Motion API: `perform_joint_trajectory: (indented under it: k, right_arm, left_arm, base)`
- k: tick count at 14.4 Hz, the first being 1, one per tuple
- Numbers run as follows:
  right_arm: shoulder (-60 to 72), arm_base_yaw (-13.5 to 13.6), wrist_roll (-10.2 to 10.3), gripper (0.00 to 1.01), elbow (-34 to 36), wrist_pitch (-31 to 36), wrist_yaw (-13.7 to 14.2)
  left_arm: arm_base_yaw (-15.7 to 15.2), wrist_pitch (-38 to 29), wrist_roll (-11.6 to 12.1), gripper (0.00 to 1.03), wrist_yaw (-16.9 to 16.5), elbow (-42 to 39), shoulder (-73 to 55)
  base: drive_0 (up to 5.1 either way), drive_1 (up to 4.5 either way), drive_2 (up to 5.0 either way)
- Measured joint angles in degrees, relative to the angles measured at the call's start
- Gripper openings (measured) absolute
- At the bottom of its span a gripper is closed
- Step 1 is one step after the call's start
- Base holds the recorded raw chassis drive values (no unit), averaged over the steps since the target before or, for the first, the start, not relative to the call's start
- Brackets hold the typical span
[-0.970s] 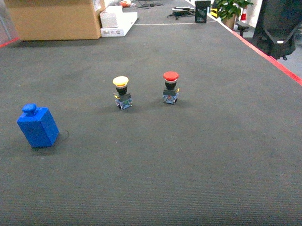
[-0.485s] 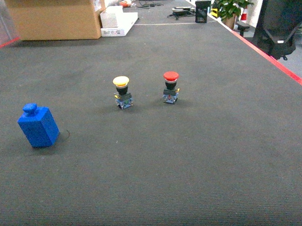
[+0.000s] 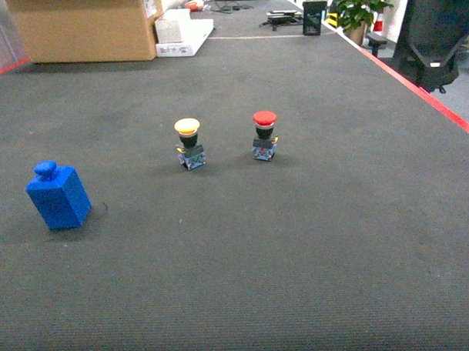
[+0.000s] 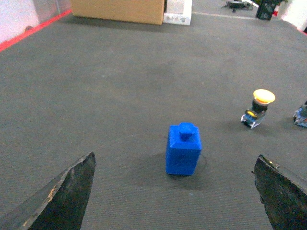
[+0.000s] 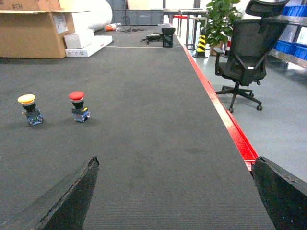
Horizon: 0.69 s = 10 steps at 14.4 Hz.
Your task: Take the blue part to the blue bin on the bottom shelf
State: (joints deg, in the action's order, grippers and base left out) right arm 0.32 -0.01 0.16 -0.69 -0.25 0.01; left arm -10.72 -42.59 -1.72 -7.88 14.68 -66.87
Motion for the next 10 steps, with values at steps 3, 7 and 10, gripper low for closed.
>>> perform_joint_trajectory:
  k: [3, 7, 10]
  right_arm:
    - [0.00, 0.00, 0.00, 0.98, 0.00, -0.02, -0.02]
    - [0.00, 0.00, 0.00, 0.98, 0.00, -0.02, -0.02]
    - [0.00, 0.00, 0.00, 0.98, 0.00, -0.04, 0.00]
  left_arm:
    - [-0.04, -3.41, 1.95, 0.98, -1.92, 3.98, -15.65]
    - [4.20, -5.31, 3.26, 0.98, -1.09, 8.28, -26.08]
    - [9.90, -17.05, 2.58, 0.98, 4.48, 20.61, -47.58]
  base:
    - [0.0, 0.00, 0.0]
    - [0.0, 0.00, 0.0]
    - [0.0, 0.00, 0.0]
